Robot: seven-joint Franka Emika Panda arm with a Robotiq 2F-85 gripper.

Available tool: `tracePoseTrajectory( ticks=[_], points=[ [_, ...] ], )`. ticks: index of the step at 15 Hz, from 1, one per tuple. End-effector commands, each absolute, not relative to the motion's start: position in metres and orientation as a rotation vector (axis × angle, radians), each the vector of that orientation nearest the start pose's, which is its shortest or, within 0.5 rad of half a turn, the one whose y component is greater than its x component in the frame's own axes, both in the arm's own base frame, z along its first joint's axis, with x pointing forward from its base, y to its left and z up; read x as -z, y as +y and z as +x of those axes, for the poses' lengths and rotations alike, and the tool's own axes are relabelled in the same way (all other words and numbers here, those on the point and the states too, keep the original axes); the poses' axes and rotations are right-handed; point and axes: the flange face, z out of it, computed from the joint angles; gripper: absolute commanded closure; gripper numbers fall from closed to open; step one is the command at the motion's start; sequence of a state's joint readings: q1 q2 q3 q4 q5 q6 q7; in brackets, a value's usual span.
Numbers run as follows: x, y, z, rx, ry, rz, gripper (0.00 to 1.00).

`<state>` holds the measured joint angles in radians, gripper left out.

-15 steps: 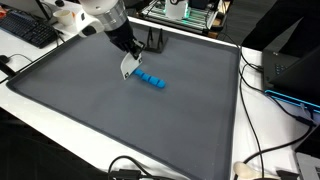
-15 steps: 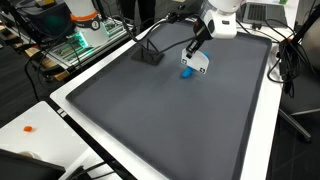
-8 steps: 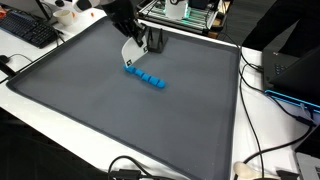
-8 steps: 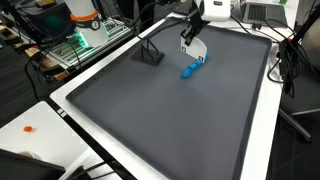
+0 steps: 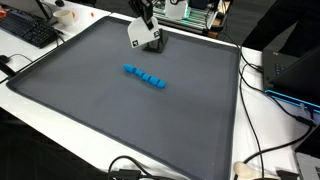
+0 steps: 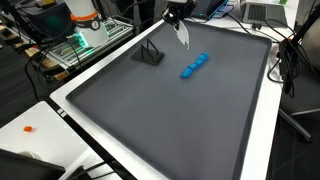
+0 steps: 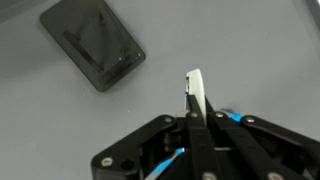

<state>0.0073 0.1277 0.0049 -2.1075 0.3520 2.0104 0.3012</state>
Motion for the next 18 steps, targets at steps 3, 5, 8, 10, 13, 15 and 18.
tracePoseTrajectory(
  ticks=[3, 5, 8, 10, 13, 15, 18],
  points=[
    [-0.338, 0.027, 0.476, -0.442, 0.982, -2.691, 0.99],
    [-0.334, 0.027, 0.462, -0.466, 1.056, -2.668, 0.99],
    [-0.323, 0.027, 0.448, -0.471, 1.149, -2.634, 0.99],
    [-0.314, 0.027, 0.442, -0.467, 1.19, -2.606, 0.99],
    [-0.298, 0.025, 0.435, -0.466, 1.232, -2.568, 0.99],
    [-0.289, 0.022, 0.431, -0.452, 1.264, -2.539, 0.99],
    [-0.279, 0.018, 0.427, -0.401, 1.328, -2.51, 0.99]
  ],
)
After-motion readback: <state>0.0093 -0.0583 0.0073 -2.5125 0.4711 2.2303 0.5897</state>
